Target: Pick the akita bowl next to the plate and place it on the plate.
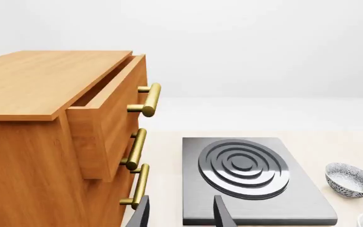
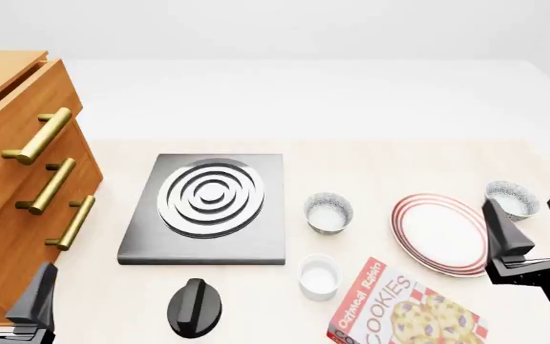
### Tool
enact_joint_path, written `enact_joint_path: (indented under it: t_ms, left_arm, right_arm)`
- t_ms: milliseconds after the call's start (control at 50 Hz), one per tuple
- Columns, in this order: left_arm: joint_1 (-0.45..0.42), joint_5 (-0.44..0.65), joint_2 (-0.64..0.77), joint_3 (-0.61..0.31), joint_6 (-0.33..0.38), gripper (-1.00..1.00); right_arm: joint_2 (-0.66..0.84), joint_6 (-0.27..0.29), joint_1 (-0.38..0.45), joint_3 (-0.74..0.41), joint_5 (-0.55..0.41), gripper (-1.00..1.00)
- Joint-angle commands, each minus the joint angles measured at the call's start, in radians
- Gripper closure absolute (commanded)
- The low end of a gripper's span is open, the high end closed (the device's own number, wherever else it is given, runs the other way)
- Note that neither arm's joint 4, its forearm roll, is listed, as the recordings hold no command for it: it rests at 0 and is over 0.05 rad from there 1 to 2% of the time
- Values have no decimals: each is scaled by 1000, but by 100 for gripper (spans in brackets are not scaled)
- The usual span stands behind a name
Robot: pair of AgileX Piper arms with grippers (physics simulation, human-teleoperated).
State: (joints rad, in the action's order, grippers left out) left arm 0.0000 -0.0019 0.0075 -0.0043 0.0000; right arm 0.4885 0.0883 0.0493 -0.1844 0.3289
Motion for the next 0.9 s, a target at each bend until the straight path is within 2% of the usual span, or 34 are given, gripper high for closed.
enact_joint_path:
  t_ms: [20, 480, 900]
  left_arm:
    - [0, 0, 0, 0, 0, -100]
    - [0, 0, 0, 0, 0, -100]
    - [0, 0, 0, 0, 0, -100]
  right_arm:
    - [79, 5, 0, -14, 60, -100]
    - [264, 22, -20, -51, 191, -100]
    - [379, 30, -38, -98, 241, -100]
